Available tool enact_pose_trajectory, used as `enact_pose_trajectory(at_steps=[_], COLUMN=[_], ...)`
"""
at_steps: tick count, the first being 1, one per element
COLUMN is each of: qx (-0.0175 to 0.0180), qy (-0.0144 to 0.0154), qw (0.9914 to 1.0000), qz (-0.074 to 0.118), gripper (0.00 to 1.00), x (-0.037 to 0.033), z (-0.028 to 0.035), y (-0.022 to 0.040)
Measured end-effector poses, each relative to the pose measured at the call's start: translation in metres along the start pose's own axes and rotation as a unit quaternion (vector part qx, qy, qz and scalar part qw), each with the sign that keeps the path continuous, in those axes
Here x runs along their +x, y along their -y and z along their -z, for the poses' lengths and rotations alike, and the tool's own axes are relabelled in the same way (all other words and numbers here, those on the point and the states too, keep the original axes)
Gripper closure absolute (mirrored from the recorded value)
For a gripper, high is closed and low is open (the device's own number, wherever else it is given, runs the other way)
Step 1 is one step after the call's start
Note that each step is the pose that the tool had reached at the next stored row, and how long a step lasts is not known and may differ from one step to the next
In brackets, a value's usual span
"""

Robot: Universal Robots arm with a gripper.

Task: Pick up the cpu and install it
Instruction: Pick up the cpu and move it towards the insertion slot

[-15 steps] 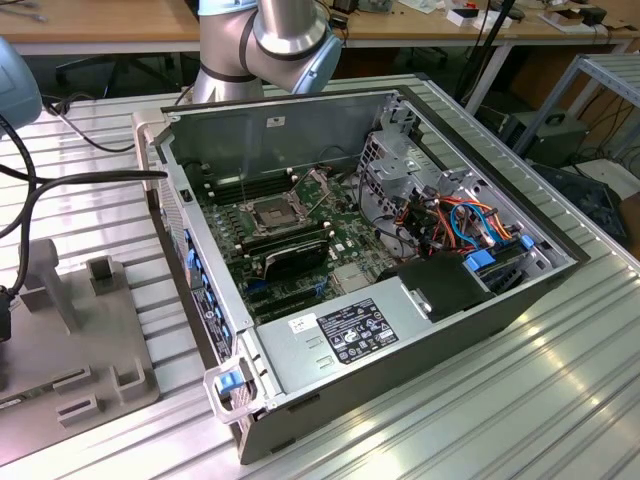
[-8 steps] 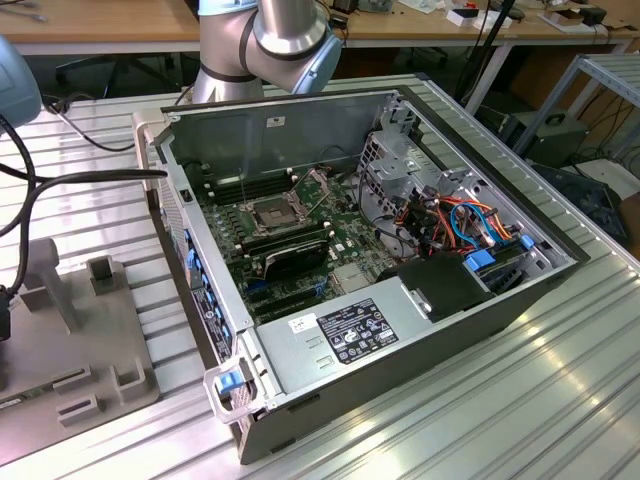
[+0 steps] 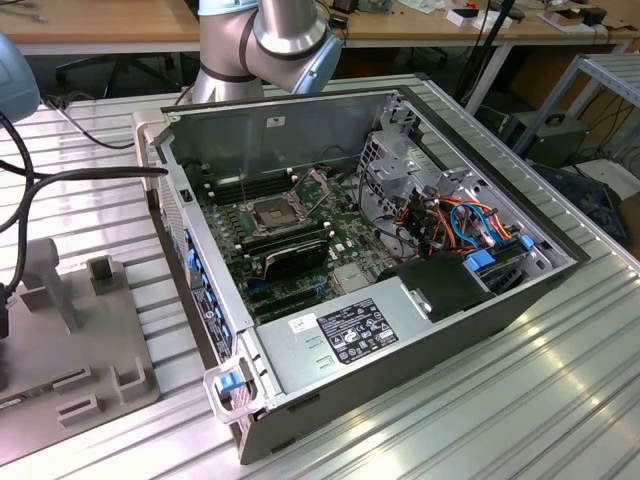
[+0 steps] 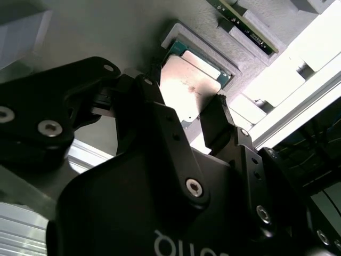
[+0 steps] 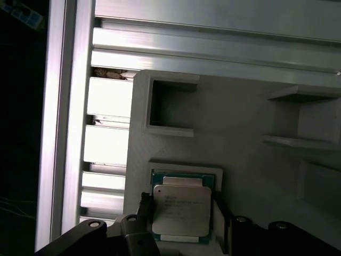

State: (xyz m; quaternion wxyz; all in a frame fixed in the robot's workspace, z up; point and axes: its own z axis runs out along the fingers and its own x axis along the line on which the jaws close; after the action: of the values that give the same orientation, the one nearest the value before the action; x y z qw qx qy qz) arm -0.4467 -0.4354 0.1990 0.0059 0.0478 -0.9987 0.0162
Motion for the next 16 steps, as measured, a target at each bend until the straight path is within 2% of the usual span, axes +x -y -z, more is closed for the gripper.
enact_pose_trajectory(at_steps=[8, 16], qx=[0.0000, -0.0001], qy=[-0.0002, -0.0002], qw=[0.99999, 0.99999], qz=[-0.005, -0.005], gripper=[0.45, 0.45], x=[0.0000, 0.0002], z=[0.0005, 0.0169], y=[0.0000, 0.0006])
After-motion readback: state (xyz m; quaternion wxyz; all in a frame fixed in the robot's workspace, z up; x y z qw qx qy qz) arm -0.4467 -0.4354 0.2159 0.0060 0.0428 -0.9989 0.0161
